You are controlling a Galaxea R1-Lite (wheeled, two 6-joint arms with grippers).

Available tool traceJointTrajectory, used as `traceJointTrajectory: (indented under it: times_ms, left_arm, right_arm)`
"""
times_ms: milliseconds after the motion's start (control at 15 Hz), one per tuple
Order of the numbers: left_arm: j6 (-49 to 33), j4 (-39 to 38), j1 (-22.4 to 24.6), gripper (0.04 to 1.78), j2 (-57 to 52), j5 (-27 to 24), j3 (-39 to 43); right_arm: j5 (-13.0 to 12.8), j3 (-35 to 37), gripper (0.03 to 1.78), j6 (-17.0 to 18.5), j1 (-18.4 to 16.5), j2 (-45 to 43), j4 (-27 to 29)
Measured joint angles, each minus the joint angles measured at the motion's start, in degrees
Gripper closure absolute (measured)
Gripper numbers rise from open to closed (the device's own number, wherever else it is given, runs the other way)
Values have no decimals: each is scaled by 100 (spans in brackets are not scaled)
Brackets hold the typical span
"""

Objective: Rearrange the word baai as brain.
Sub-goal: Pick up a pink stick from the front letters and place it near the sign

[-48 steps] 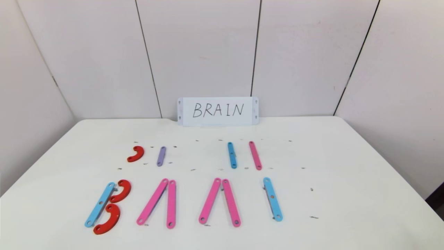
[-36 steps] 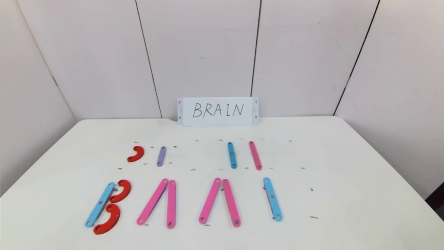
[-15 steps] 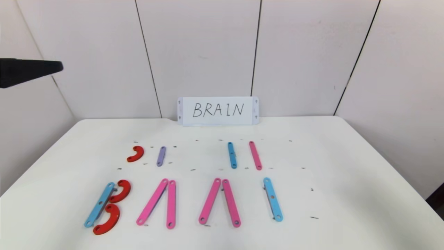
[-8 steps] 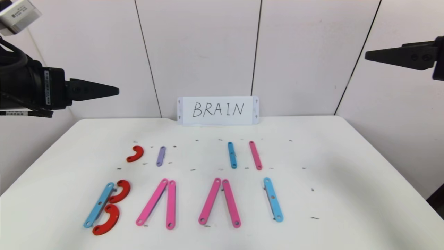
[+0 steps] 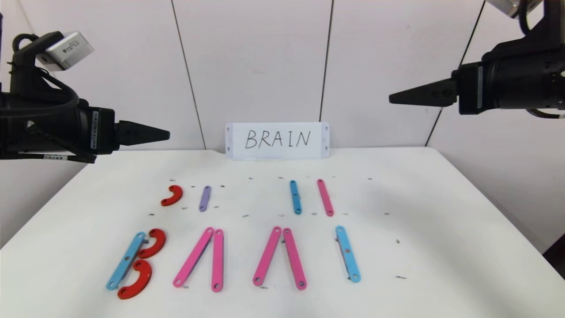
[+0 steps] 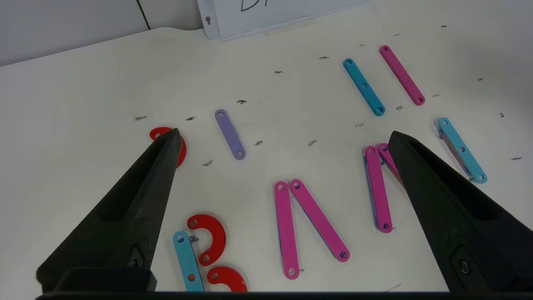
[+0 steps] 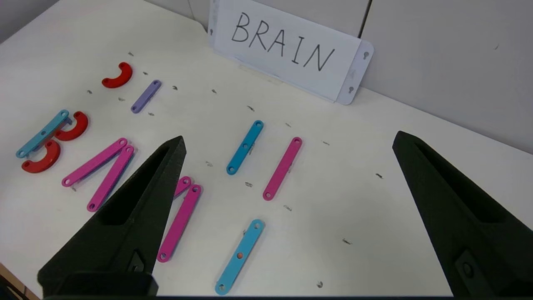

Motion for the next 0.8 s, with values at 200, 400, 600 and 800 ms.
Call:
traceJointTrajectory:
  times_ms: [200, 400, 600, 800]
  left_arm:
    - [91, 364, -7, 8, 213, 138, -61]
    - [480, 1169, -5, 8, 455, 468, -245]
    - [891, 1707, -110, 8, 706, 887, -295]
    - [896, 1735, -297, 8, 929, 1067, -193]
  right_arm:
    - [11, -35, 7, 2, 54, 293, 7]
    - [11, -41, 7, -2, 106, 458, 5]
    - [9, -41, 7, -22, 150, 566, 7]
    - [2, -30, 7, -39, 185, 614, 9]
